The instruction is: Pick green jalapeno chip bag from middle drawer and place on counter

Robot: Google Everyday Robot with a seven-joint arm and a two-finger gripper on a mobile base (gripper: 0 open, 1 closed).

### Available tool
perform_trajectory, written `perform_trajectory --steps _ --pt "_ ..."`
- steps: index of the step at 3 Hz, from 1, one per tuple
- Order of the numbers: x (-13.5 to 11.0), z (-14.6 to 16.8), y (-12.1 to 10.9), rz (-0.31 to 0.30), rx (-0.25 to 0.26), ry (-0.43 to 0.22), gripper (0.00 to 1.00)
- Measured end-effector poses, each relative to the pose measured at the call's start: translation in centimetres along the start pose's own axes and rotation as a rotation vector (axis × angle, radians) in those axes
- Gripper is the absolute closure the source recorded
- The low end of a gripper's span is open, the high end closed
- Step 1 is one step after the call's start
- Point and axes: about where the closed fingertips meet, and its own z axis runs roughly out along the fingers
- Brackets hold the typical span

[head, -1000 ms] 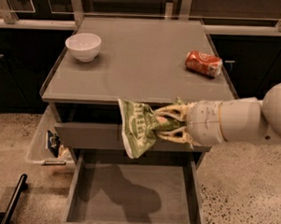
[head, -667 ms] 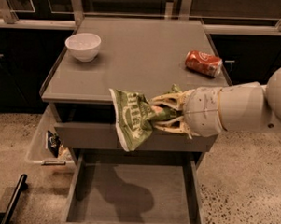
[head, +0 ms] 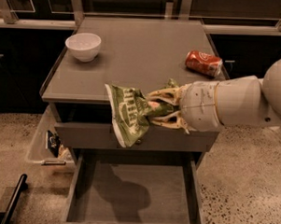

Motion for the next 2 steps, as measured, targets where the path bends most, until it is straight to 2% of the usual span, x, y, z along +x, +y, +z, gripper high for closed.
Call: perform_trajectory --steps 1,2 --pt "-0.4 0.4 -3.2 -0.038 0.007 -0.011 1.00" --pt "-1.2 1.3 -7.8 -0.077 0.015 -0.044 1.00"
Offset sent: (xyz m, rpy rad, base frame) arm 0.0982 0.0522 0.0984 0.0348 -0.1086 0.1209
